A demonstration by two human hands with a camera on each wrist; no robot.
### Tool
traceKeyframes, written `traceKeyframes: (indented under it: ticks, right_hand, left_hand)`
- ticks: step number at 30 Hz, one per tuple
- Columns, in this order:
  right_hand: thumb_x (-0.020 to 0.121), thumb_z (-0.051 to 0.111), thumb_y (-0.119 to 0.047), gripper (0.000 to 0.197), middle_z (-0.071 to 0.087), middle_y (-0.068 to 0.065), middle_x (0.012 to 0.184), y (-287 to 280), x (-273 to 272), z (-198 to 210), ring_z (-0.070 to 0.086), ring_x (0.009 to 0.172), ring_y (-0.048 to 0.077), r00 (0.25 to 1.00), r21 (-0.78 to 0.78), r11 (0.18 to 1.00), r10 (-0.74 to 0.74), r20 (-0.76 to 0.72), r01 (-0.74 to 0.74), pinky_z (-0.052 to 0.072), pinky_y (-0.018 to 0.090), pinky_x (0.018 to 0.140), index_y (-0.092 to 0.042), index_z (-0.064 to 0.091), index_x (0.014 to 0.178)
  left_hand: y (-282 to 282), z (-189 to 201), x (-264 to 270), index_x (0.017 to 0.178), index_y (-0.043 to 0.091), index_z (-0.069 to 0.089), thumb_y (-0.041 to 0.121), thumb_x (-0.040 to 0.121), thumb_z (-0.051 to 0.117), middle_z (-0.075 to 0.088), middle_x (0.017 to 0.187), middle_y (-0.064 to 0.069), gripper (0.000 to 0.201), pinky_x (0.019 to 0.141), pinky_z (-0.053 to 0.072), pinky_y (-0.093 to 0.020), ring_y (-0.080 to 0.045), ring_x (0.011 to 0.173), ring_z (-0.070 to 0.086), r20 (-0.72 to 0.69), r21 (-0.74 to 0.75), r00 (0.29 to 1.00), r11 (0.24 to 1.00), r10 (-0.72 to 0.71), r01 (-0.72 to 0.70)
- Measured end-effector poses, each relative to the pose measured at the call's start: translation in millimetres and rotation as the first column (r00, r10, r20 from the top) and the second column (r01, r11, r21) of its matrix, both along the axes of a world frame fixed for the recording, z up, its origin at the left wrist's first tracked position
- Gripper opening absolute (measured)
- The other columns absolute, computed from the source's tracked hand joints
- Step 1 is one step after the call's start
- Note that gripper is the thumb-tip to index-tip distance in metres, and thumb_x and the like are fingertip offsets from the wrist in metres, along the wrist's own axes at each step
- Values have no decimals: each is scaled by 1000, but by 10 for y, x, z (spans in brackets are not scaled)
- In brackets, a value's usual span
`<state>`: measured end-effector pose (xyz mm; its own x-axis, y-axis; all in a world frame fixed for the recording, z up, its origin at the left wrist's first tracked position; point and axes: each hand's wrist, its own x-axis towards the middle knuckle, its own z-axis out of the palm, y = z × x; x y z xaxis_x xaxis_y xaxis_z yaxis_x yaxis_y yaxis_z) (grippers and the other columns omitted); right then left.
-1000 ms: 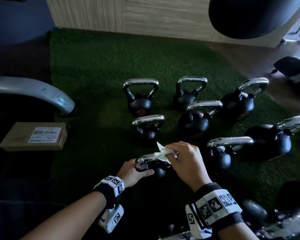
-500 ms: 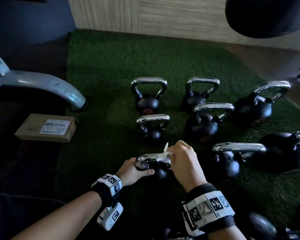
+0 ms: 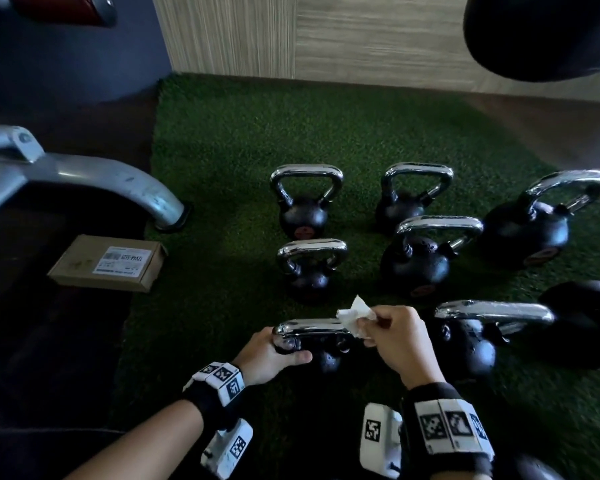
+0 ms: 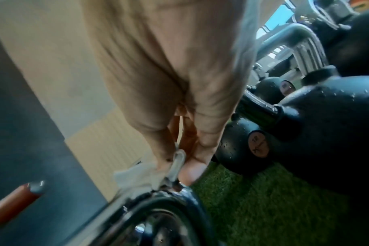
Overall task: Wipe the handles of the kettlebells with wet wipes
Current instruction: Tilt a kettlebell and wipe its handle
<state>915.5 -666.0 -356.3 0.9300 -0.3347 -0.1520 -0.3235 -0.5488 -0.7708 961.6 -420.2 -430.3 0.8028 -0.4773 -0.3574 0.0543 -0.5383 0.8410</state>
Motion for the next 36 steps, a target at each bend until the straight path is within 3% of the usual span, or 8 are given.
traceKeyframes:
  ticks: [5, 10, 14, 18, 20, 24, 28, 36]
  right_hand:
    - [90, 74, -6, 18, 73, 11, 73, -62, 37, -353, 67, 64, 18, 967, 463, 850, -200, -155, 251, 58, 39, 71, -4, 79, 73]
    - [89, 68, 9, 8, 71, 13, 75, 40, -25, -616, 65, 66, 18, 928, 614, 704, -190, -319, 355, 57, 27, 60, 7, 77, 90]
    - [84, 74, 9, 7, 70, 15, 80, -7, 39, -601, 66, 67, 20, 926, 554, 761, -167, -338, 339, 56, 29, 58, 2, 75, 86]
    - [74, 85, 4, 19, 72, 15, 81, -211, 87, -312, 70, 68, 25, 922, 373, 871, -194, -336, 319, 62, 37, 63, -2, 70, 84]
    - [74, 86, 3, 19, 71, 15, 76, -266, 100, -73, 67, 59, 21, 949, 365, 891, -179, -258, 268, 61, 30, 55, -1, 69, 82]
    - [74, 86, 2, 15, 66, 7, 63, -153, 185, 368, 66, 56, 15, 998, 501, 863, -64, -15, 63, 62, 25, 57, 3, 73, 80]
    - [73, 86, 2, 12, 73, 13, 71, 171, 313, 649, 68, 63, 19, 990, 506, 855, 60, 130, -118, 62, 29, 62, -5, 78, 80]
    - [65, 95, -11, 25, 79, -2, 75, 458, 328, 768, 77, 73, 13, 958, 328, 926, 100, 270, -189, 62, 35, 75, -21, 76, 78]
  left_hand:
    - [-1, -15, -7, 111, 57, 66, 47, 84, 81, 70, 109, 37, 33, 98, 44, -10, 17, 110, 61, -6, -10, 1000, 1000, 3, -3]
    - [22, -78, -4, 127, 35, 71, 54, 79, 84, 72, 123, 21, 53, 110, 46, -26, 4, 119, 63, 1, -75, 1000, 997, 11, -11]
    - [19, -26, 15, 122, 37, 73, 64, 69, 85, 75, 114, 20, 60, 105, 50, -24, 7, 109, 66, -7, 93, 999, 995, 47, -46]
    - [177, 285, 144, 121, 32, 71, 27, 78, 87, 73, 116, 9, 45, 96, 53, -27, -10, 108, 68, -108, 421, 990, 897, -95, 132]
    - [351, 481, 204, 123, 32, 71, 13, 86, 78, 73, 116, 9, 42, 99, 54, -29, -9, 109, 68, -17, 440, 999, 898, 35, -24]
    - [392, 914, 266, 114, 30, 77, 19, 95, 73, 79, 97, 8, 23, 85, 61, -25, -6, 88, 76, 256, 25, 909, 938, 329, -347]
    - [-10, 1354, 186, 103, 23, 79, 38, 83, 71, 80, 102, -4, 26, 78, 64, -25, -19, 92, 78, -117, -364, 933, 860, 339, -358]
    - [-122, 1422, 26, 115, 0, 74, 30, 90, 64, 77, 112, -18, 40, 79, 64, -28, -21, 98, 76, -505, -521, 835, 695, 216, -495]
